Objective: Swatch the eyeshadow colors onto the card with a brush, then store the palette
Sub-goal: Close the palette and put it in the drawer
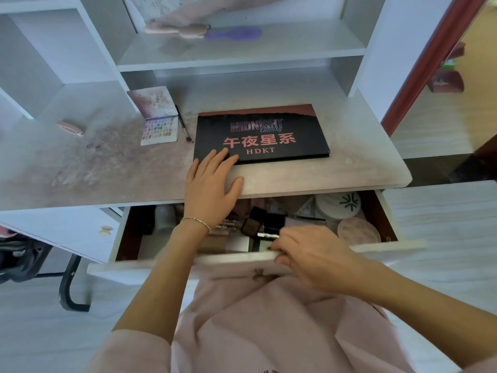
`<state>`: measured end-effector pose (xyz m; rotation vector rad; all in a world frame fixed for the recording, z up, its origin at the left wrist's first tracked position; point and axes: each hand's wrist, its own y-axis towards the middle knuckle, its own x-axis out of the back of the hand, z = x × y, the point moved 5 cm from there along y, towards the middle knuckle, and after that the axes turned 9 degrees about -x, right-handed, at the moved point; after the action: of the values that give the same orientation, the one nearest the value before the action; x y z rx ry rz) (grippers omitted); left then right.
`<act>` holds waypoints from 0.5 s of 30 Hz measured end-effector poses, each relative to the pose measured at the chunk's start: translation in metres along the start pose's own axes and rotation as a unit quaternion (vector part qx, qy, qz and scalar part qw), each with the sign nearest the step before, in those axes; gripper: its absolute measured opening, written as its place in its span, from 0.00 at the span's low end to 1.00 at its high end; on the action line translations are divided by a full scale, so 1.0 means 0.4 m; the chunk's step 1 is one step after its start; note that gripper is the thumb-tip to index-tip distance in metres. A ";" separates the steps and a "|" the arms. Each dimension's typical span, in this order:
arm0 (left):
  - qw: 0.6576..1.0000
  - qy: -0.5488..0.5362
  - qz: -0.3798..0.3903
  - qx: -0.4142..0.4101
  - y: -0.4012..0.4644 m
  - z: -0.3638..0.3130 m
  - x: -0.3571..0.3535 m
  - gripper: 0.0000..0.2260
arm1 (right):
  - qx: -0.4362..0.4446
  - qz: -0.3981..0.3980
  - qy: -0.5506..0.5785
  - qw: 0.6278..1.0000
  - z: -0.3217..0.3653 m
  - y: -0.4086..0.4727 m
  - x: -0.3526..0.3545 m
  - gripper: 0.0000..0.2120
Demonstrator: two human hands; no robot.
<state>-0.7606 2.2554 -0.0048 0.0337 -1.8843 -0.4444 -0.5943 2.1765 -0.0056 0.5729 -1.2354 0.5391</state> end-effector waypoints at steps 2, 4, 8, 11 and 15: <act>1.000 -0.001 -0.003 0.000 0.001 -0.001 0.002 0.21 | 0.001 0.031 0.013 0.999 0.007 -0.031 -0.010 0.12; 1.000 0.001 -0.008 0.004 0.001 -0.002 0.002 0.20 | -0.012 0.076 0.035 0.996 0.009 -0.044 -0.016 0.13; 1.000 0.003 -0.008 0.006 0.002 -0.004 0.003 0.20 | -0.061 0.142 0.150 0.977 -0.020 -0.016 -0.007 0.14; 1.000 0.004 -0.008 -0.002 0.001 -0.004 0.004 0.20 | -0.084 0.060 0.230 0.968 -0.049 0.032 0.044 0.16; 1.000 0.025 0.001 -0.001 0.001 -0.004 -0.005 0.21 | -0.139 -0.137 0.199 0.960 -0.147 0.123 0.117 0.13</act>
<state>-0.7584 2.2557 -0.0061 0.0418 -1.8337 -0.4411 -0.5737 2.2557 0.0319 0.3641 -0.8123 0.2244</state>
